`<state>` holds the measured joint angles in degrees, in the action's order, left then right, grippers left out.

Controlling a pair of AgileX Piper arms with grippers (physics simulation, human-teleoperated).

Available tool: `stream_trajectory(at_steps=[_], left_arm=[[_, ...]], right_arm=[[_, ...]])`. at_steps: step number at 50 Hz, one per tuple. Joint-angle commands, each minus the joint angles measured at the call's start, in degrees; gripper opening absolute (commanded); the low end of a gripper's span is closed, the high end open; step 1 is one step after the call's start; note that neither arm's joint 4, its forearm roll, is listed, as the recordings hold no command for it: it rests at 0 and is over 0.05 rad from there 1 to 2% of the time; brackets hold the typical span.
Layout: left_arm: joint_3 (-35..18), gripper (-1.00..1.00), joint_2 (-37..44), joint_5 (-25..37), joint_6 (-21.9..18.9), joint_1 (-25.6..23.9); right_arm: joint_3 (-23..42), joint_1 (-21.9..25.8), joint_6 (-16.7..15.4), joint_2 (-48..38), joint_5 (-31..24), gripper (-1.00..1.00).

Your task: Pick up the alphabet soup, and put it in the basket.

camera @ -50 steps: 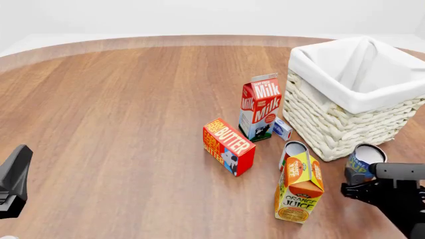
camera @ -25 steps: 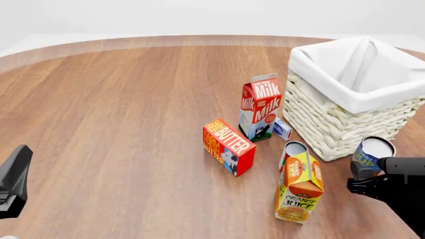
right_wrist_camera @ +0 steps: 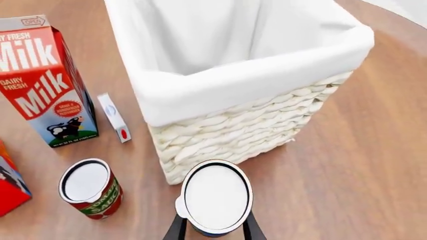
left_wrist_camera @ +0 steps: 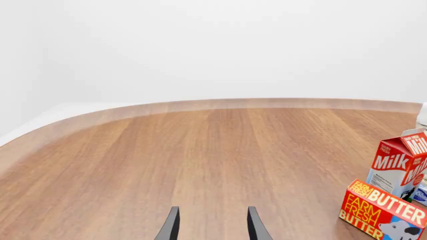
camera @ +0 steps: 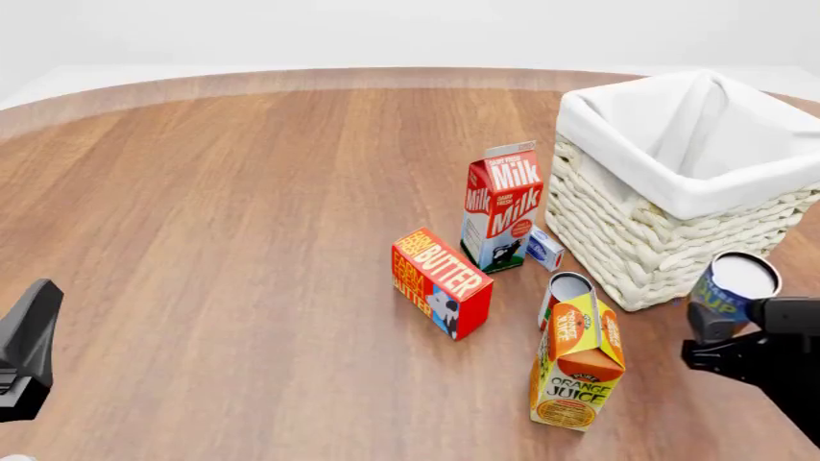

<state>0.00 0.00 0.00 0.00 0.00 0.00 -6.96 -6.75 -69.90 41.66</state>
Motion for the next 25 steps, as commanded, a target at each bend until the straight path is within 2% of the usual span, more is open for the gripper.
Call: stream_trajectory(at_steps=[1, 11, 25], left_arm=[[0.0, 1.00, 0.0, 0.0, 0.0, 0.0], [0.0, 1.00, 0.0, 0.0, 0.0, 0.0], [0.0, 1.00, 0.0, 0.0, 0.0, 0.0]], right_arm=[[0.0, -0.2, 0.8, 6.8, -4.4, -1.00], [0.0, -0.3, 0.3, 12.1, -8.3, -1.00], [0.1, -0.1, -0.4, 15.0, -9.5, -1.00]])
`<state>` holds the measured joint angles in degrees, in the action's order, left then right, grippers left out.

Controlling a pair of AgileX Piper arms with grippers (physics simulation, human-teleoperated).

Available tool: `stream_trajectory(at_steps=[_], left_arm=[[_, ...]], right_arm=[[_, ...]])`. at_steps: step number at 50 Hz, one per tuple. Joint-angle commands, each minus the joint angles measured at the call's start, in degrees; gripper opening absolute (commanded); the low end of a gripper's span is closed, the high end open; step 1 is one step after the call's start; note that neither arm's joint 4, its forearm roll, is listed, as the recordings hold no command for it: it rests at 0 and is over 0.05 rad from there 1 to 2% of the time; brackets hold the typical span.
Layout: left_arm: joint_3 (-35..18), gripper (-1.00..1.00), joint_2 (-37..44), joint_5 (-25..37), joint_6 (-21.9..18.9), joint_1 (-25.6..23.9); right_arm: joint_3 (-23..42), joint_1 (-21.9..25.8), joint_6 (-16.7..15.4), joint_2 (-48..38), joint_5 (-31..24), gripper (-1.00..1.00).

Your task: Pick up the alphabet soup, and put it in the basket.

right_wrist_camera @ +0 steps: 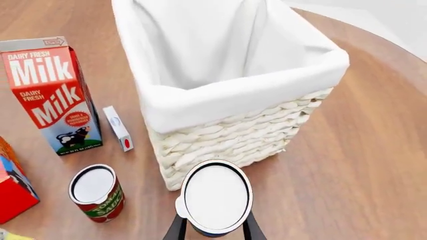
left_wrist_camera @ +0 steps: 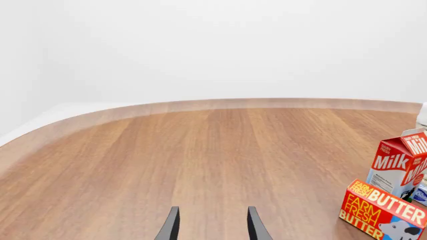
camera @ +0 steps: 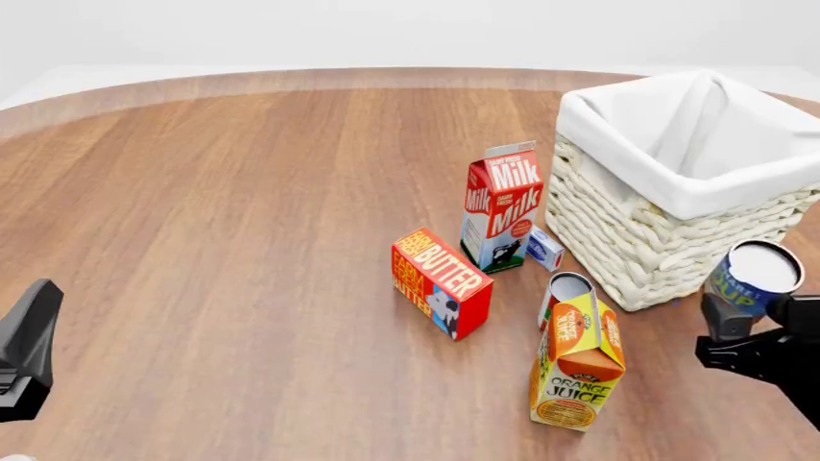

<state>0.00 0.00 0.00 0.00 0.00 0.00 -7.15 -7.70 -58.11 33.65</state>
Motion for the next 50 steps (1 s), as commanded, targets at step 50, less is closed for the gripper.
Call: stream_trajectory(at_steps=[50], left_arm=[[0.0, 1.00, 0.0, 0.0, 0.0, 0.0]], right_arm=[[10.2, 2.9, -3.2, 16.7, -19.0, -1.00]])
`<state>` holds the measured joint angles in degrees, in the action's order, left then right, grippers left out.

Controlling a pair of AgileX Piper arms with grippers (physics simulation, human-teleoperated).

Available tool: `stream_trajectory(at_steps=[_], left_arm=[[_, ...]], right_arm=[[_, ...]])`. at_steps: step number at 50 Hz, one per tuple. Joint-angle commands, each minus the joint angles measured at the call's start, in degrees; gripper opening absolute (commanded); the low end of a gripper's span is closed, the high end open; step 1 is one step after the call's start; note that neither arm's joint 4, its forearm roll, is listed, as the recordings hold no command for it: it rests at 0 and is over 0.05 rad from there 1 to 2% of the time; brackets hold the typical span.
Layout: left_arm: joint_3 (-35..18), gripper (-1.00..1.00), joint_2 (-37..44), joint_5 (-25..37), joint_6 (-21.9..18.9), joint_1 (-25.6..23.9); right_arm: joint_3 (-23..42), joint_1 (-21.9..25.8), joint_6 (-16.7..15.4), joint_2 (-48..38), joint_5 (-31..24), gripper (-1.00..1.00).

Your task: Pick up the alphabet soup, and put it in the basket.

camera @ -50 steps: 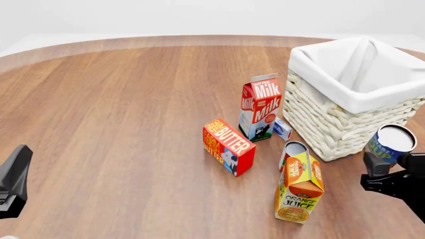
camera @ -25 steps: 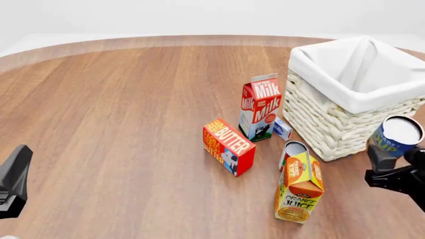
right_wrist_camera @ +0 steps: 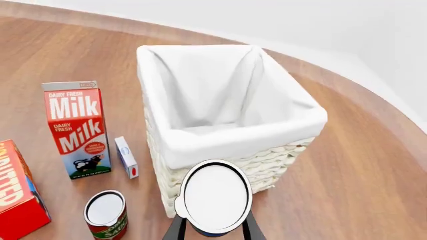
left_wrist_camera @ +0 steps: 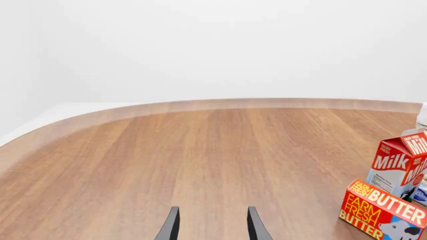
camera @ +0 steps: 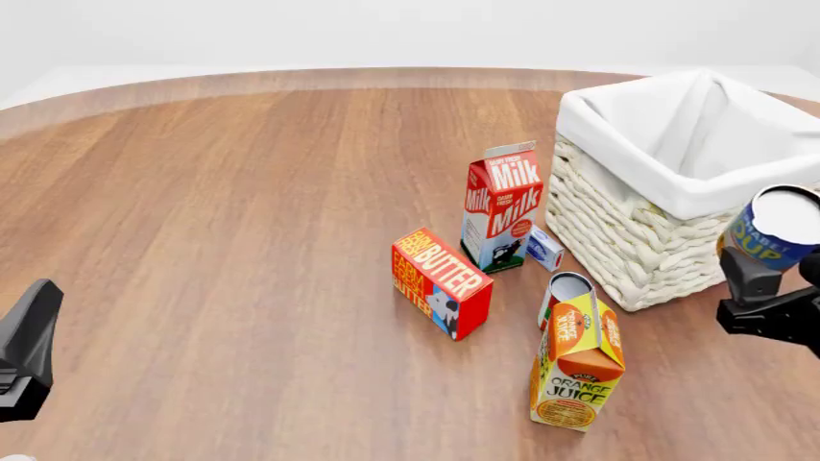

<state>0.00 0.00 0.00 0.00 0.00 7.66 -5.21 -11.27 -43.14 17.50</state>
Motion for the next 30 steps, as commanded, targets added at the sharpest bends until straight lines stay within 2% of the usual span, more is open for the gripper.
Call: stream_trajectory(at_steps=[1, 8, 13, 21, 30], left_arm=[[0.0, 1.00, 0.0, 0.0, 0.0, 0.0], [0.0, 1.00, 0.0, 0.0, 0.0, 0.0], [0.0, 1.00, 0.0, 0.0, 0.0, 0.0], [0.0, 1.00, 0.0, 0.0, 0.0, 0.0], [0.0, 1.00, 0.0, 0.0, 0.0, 0.0]], right_arm=[[2.9, 0.9, 0.4, 1.8, -3.2, -1.00], [5.1, 1.3, 0.1, 2.9, -5.4, -1.00], [8.3, 1.3, -0.5, 4.0, -9.1, -1.00], [11.9, 1.8, -2.0, 3.7, -11.4, -1.00], [14.5, 2.1, -1.5, 3.1, -12.7, -1.00]])
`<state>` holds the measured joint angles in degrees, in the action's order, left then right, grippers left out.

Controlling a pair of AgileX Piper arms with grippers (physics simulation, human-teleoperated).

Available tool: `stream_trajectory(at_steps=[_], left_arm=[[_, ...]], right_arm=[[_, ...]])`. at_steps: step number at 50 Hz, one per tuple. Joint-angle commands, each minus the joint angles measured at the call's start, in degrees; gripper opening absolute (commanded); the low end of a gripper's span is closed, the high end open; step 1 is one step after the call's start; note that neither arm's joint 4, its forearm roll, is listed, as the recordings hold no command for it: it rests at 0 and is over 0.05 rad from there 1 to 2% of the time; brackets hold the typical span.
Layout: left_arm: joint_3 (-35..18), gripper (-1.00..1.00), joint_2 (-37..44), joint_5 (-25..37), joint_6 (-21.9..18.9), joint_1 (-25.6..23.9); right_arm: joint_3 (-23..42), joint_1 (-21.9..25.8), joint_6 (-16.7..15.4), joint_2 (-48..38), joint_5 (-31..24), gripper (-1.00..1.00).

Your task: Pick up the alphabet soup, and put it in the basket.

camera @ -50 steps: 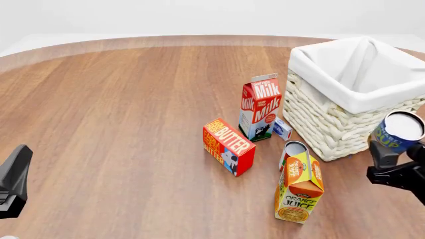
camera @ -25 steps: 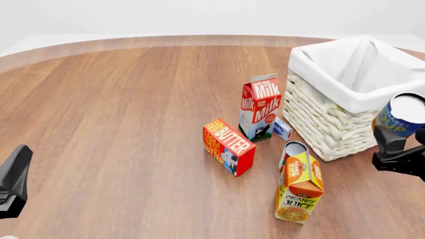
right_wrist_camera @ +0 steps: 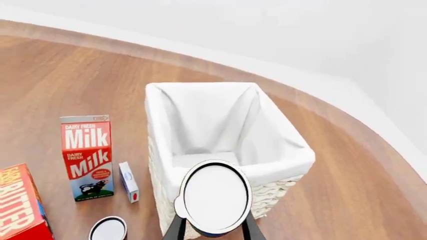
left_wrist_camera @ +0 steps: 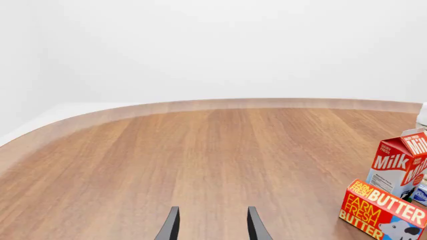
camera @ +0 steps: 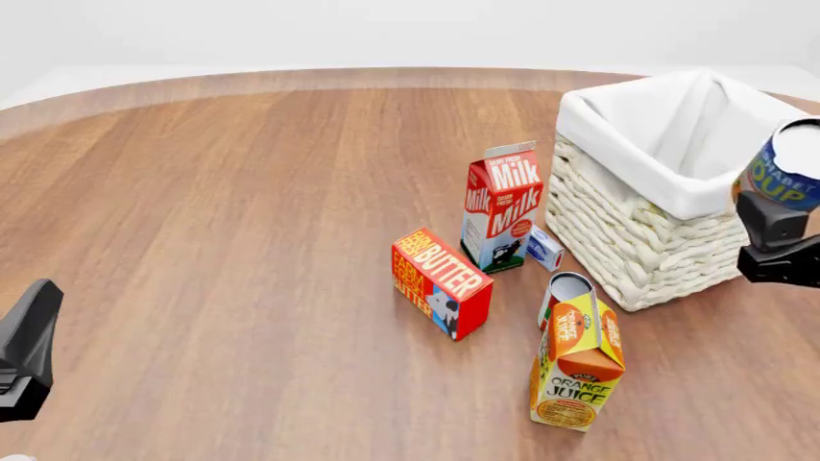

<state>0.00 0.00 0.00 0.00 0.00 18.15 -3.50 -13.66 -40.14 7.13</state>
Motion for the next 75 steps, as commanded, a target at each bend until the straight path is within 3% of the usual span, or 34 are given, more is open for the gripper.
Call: stream_trajectory(at_steps=[1, 27, 29, 46, 55, 75], left_arm=[[0.0, 1.00, 0.0, 0.0, 0.0, 0.0], [0.0, 1.00, 0.0, 0.0, 0.0, 0.0], [0.0, 1.00, 0.0, 0.0, 0.0, 0.0], [0.0, 1.00, 0.0, 0.0, 0.0, 0.0], [0.0, 1.00, 0.0, 0.0, 0.0, 0.0], [0.0, 1.00, 0.0, 0.0, 0.0, 0.0]], right_arm=[[4.4, 0.6, 1.0, 0.0, -2.6, -1.00], [12.0, 0.2, 3.5, 0.0, -7.2, -1.00], [12.3, 0.3, 2.4, 0.0, -7.3, -1.00], [17.9, 0.9, 2.3, -1.5, -11.3, -1.00], [20.0, 1.7, 3.9, -2.5, -12.9, -1.00], [26.2, 3.3, 3.9, -6.8, -15.7, -1.00]])
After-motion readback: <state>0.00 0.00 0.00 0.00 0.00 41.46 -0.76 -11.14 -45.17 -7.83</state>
